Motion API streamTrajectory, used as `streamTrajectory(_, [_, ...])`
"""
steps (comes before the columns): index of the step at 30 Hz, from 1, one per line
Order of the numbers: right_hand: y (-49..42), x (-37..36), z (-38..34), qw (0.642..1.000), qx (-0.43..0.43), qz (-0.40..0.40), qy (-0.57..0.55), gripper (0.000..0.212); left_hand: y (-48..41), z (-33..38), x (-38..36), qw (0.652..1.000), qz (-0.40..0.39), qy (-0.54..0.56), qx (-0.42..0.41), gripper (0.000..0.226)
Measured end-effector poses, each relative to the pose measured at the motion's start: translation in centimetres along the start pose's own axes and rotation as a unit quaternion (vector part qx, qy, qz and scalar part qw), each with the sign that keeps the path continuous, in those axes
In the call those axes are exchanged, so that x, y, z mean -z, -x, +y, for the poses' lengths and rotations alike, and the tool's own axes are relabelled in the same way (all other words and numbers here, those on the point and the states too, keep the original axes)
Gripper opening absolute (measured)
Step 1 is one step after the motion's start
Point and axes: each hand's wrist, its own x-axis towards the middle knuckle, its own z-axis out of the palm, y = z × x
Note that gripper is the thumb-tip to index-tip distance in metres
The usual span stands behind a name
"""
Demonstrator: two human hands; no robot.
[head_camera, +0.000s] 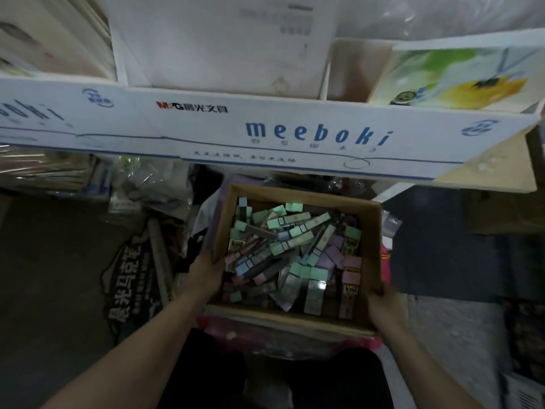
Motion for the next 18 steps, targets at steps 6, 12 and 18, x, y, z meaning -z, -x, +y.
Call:
streamTrajectory(6, [3.2,2.3,-1.1,0.999,0.041,0.015,-0.01,0.01,3.3,0.1,1.6,0.999,0.011,0.035,-0.021,0.039])
streamTrajectory(12, [9.3,6.7,-3.9,0.996,0.083,-0.012,0.007,0.02,11.0,-0.4,5.7,0.991,-0.012,0.133,0.015,0.041])
streamTrajectory(18, [16.5,10.2,-6.7,0.988,0.134,-0.06,0.04,0.019,21.5,-1.7,10.3,0.966,-0.011,0.255,0.042,0.032])
